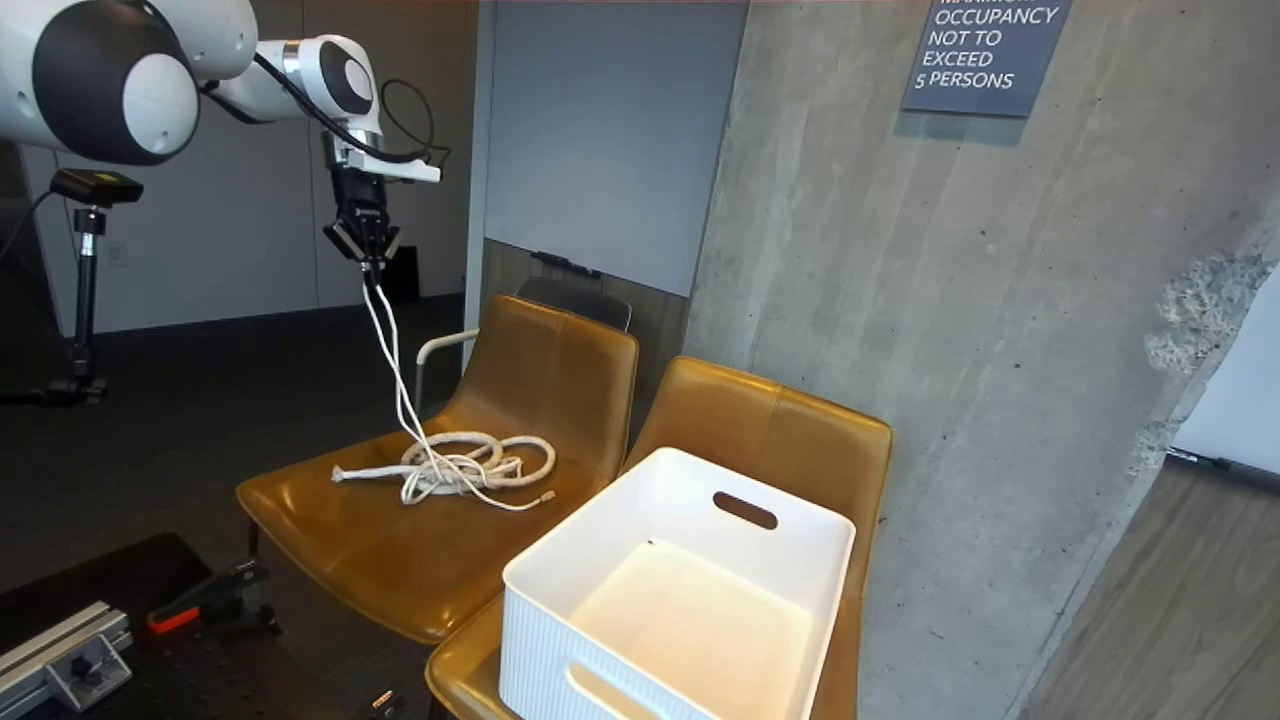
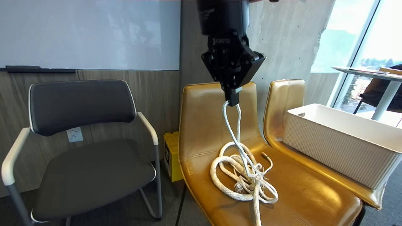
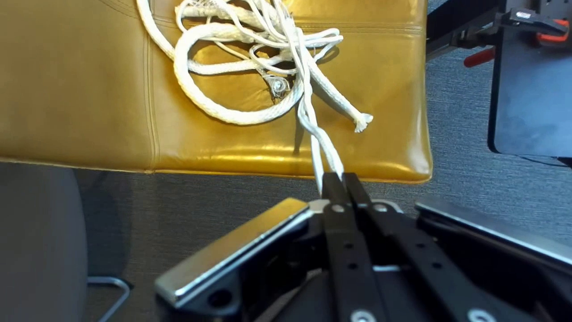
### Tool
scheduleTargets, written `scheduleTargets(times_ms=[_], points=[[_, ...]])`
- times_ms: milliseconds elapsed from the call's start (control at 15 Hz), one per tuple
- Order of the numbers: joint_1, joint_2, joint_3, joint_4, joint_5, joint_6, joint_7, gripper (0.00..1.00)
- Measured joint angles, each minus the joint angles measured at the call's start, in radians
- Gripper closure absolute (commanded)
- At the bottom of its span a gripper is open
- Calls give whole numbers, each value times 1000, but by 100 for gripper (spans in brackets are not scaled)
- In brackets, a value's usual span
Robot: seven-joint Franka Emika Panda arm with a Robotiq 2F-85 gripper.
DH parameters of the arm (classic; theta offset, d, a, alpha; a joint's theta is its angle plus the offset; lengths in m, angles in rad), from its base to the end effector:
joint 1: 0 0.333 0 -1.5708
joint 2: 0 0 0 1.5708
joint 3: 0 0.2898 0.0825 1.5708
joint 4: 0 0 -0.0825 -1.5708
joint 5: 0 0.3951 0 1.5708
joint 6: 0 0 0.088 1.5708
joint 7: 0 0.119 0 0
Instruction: Put the ropes inside the white basket then remove the ropes
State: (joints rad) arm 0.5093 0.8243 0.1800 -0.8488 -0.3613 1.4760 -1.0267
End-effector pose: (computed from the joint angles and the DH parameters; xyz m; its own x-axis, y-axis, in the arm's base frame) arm 0.6226 0.3915 0.3847 -0.1020 0.9519 -0.2889 0.9947 0.0941 -0.0410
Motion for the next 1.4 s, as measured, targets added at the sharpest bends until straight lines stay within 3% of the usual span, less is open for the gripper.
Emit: scheduleTargets(times_ms=[200, 467, 733, 800, 867, 1000, 1400], points=[[-29, 29, -25, 18, 0, -1, 3, 99], [-146, 47, -71, 18, -1, -1, -7, 99], [-240, 52, -76, 18, 7, -1, -14, 96], [-246, 52, -74, 18, 15, -1, -14, 71], [-246, 52, -71, 18, 25, -1, -13, 71], [-245, 51, -61, 17, 43, 1, -7, 60], [-303, -8, -55, 7, 94, 3, -10, 15]])
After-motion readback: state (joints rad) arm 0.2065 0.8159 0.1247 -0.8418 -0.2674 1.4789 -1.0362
